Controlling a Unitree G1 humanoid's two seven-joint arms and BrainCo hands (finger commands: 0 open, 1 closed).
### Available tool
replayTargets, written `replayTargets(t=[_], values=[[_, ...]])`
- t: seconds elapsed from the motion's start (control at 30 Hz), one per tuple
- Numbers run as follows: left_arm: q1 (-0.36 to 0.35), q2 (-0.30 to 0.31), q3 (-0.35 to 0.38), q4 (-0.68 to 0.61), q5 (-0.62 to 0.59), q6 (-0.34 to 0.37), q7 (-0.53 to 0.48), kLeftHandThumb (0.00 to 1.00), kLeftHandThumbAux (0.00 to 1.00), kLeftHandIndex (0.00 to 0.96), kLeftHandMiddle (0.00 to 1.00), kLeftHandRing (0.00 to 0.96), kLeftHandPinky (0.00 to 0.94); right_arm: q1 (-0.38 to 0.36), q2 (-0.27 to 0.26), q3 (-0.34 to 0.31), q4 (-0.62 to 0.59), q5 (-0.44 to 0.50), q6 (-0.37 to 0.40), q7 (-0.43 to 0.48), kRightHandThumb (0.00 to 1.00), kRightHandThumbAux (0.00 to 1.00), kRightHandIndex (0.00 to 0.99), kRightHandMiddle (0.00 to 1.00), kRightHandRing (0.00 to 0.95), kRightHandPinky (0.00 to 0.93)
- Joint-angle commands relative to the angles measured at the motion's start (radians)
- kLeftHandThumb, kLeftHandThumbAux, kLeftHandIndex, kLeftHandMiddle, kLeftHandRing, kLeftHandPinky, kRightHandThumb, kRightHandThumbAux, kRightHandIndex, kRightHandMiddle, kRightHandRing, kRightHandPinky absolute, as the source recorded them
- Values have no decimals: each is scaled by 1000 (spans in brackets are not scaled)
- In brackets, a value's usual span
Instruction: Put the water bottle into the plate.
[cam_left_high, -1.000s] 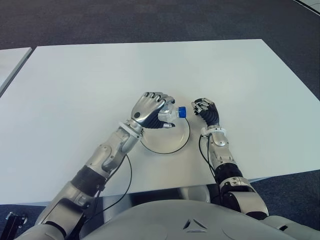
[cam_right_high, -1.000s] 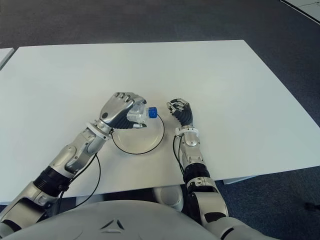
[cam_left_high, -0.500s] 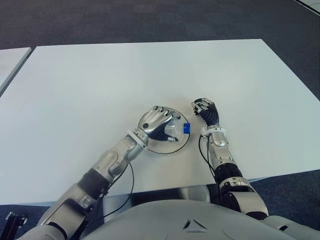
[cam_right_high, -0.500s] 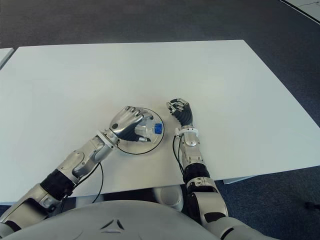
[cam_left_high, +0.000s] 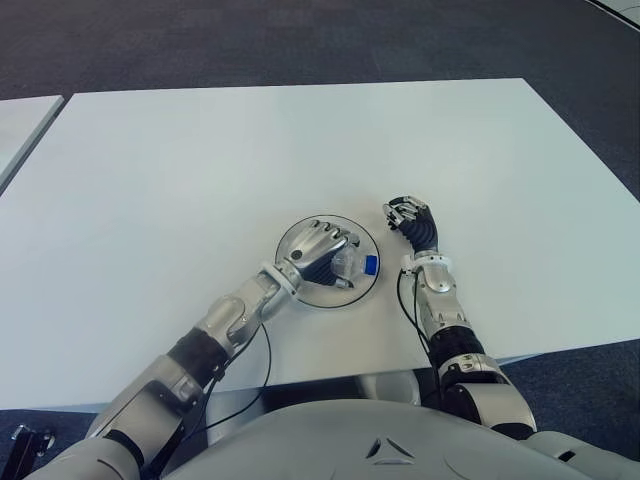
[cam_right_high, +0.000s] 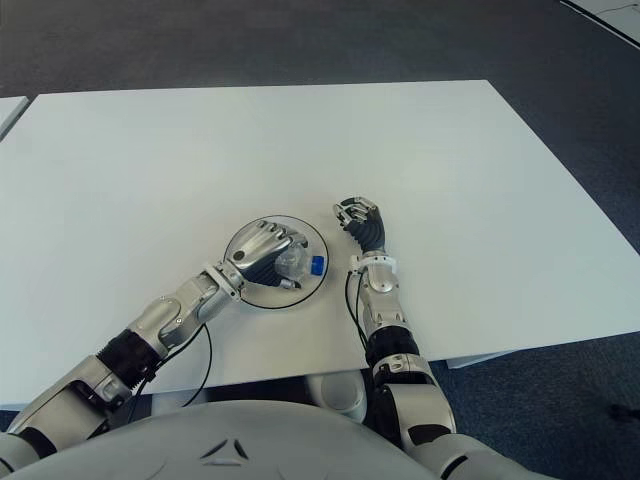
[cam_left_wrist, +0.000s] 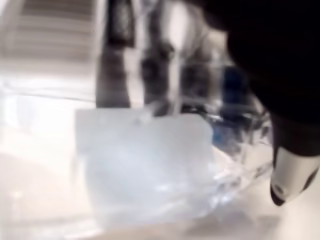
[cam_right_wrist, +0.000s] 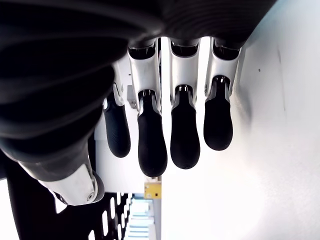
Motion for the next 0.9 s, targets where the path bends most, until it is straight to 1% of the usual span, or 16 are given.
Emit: replayTargets(t=[0.03, 0.17, 0.2, 0.3, 0.5, 0.57, 0.6, 0.63, 0.67, 0.73, 0.77, 0.8, 0.83, 0.87, 0.9], values=[[6, 3, -20, 45, 33, 13, 42, 853, 665, 407, 565, 823, 809, 51, 8, 1, 51, -3, 62, -9, 705, 729, 433, 650, 640, 629], [5, 3, -20, 53, 37, 14, 63, 852, 664, 410, 588, 794, 784, 49, 7, 2, 54, -7, 61, -15, 704, 729, 433, 653, 643, 634], [5, 3, -20, 55, 36, 14, 66, 851, 663, 422, 553, 783, 776, 49, 7, 3, 55, -8, 60, -16, 704, 729, 433, 656, 646, 633], [4, 5, -20, 59, 35, 13, 72, 850, 661, 436, 511, 766, 764, 48, 7, 3, 56, -7, 58, -17, 704, 729, 433, 660, 649, 632], [5, 6, -16, 50, 28, 15, 68, 848, 660, 440, 492, 740, 763, 51, 10, 3, 47, -5, 64, -20, 703, 729, 433, 662, 647, 632], [5, 5, -14, 47, 22, 15, 61, 848, 660, 440, 491, 731, 738, 51, 10, 2, 44, -4, 67, -20, 703, 729, 433, 663, 648, 632], [6, 5, -13, 45, 18, 15, 57, 846, 664, 422, 522, 706, 699, 51, 10, 2, 42, -3, 68, -20, 703, 729, 433, 664, 650, 635], [7, 5, -11, 41, 12, 14, 47, 845, 665, 415, 533, 697, 684, 51, 10, 2, 41, -3, 69, -19, 703, 729, 433, 665, 650, 636], [7, 5, -10, 39, 8, 14, 40, 844, 666, 421, 507, 604, 593, 51, 10, 2, 40, -3, 70, -19, 703, 730, 433, 667, 653, 639], [8, 6, -8, 34, 1, 14, 24, 843, 668, 442, 466, 467, 462, 53, 10, 2, 36, -1, 73, -17, 703, 730, 433, 671, 657, 642], [7, 7, -7, 31, -1, 14, 14, 843, 668, 448, 457, 439, 435, 54, 10, 2, 34, -1, 74, -16, 703, 730, 433, 671, 657, 642], [6, 8, -7, 29, -3, 14, 7, 798, 680, 437, 397, 377, 375, 54, 10, 2, 33, -1, 75, -15, 703, 730, 432, 672, 659, 642], [2, 11, -8, 29, -3, 12, -3, 768, 688, 430, 358, 338, 337, 55, 9, 3, 30, -1, 77, -14, 703, 730, 432, 673, 660, 642], [-2, 13, -10, 31, 0, 10, -7, 756, 693, 426, 330, 311, 313, 57, 9, 4, 25, -1, 80, -13, 703, 730, 432, 675, 661, 643], [-5, 15, -11, 32, 2, 8, -9, 738, 699, 418, 279, 262, 270, 58, 9, 4, 22, -2, 82, -13, 702, 730, 432, 677, 664, 646]])
